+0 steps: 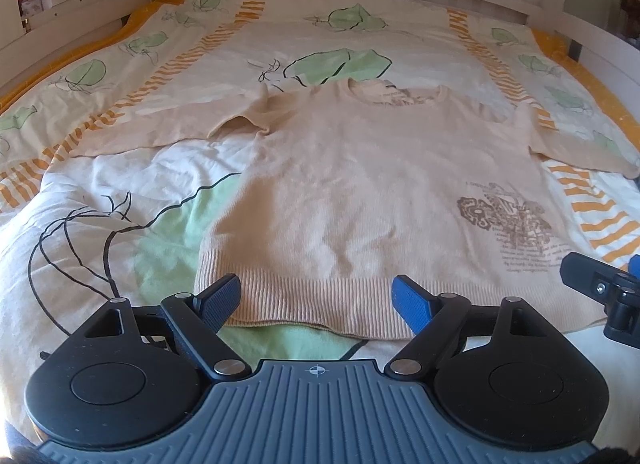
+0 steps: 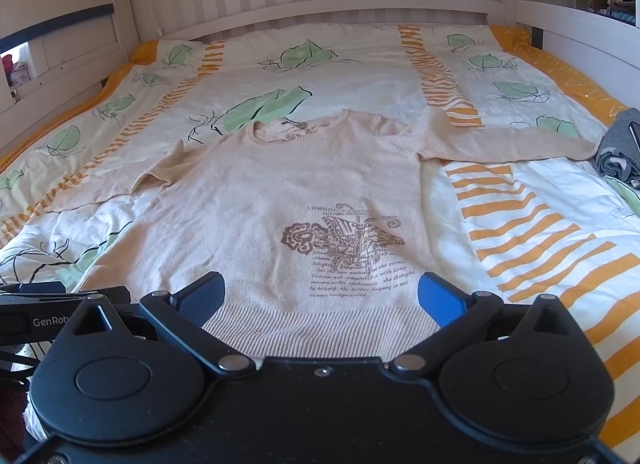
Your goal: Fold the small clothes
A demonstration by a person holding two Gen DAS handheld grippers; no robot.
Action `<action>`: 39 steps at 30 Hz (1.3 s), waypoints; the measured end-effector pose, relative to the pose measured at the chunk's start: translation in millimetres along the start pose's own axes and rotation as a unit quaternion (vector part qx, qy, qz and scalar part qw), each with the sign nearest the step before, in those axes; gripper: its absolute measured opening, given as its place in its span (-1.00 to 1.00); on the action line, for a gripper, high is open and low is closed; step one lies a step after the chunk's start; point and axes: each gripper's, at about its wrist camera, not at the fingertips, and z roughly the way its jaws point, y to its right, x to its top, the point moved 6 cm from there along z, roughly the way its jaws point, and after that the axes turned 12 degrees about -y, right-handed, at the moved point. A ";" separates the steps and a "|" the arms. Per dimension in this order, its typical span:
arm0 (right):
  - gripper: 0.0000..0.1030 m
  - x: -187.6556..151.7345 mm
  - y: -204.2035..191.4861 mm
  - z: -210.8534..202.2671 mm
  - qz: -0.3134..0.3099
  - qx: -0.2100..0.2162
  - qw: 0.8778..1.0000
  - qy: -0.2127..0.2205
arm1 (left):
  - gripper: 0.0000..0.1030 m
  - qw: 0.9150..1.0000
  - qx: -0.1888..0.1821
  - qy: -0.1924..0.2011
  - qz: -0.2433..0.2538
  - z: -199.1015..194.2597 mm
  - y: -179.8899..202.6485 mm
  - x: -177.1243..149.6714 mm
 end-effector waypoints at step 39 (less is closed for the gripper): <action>0.99 -2.5 0.2 10.1 0.014 0.016 1.000 -0.020 | 0.60 1.000 -0.007 -0.017 0.001 9.3 0.2 -2.2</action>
